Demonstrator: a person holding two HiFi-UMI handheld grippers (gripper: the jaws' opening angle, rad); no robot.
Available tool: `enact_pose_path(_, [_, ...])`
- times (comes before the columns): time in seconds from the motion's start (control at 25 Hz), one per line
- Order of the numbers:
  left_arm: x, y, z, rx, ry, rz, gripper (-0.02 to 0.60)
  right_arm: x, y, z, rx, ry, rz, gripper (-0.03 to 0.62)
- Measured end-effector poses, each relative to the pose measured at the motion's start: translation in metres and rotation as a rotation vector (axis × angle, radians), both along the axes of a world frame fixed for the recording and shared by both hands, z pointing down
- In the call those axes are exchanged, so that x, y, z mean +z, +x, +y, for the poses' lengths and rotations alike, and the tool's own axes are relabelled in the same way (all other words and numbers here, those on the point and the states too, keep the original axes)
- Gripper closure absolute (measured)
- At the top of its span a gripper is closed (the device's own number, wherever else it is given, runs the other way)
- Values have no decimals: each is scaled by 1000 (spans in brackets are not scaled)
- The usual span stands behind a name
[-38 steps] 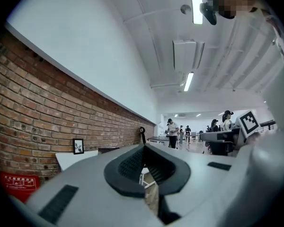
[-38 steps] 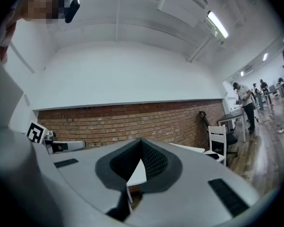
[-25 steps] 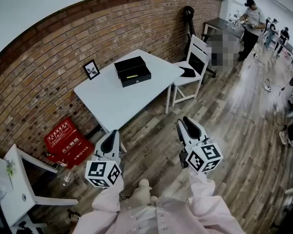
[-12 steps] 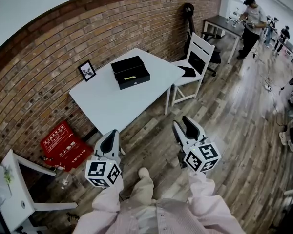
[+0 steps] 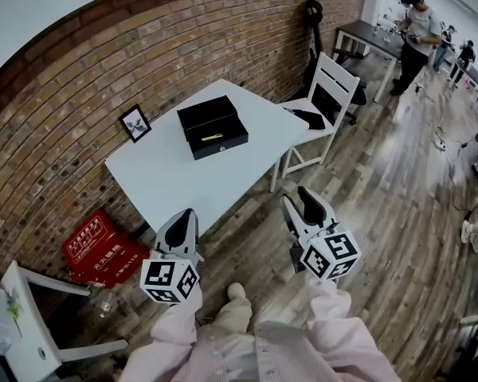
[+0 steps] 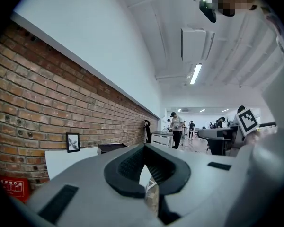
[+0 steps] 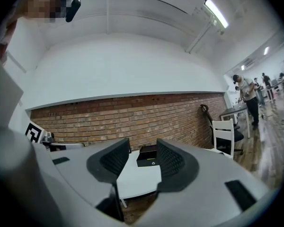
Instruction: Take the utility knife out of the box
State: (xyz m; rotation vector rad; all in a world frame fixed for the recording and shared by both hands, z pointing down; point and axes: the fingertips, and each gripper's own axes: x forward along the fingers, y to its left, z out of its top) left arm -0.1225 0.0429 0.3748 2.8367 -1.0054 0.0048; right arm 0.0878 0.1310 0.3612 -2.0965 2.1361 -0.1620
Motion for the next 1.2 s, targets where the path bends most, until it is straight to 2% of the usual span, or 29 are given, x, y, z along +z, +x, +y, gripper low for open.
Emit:
enact_pose_path(0.56, [3, 31, -97, -17, -26, 3, 589, 6, 27, -109, -47, -33, -5, 430])
enact_pose_path(0.76, [6, 40, -118, -18, -19, 15, 589, 18, 34, -133, -45, -58, -2, 431])
enact_pose_path(1.2, [28, 51, -147, -29, -65, -10, 589, 35, 46, -163, -59, -85, -12, 431])
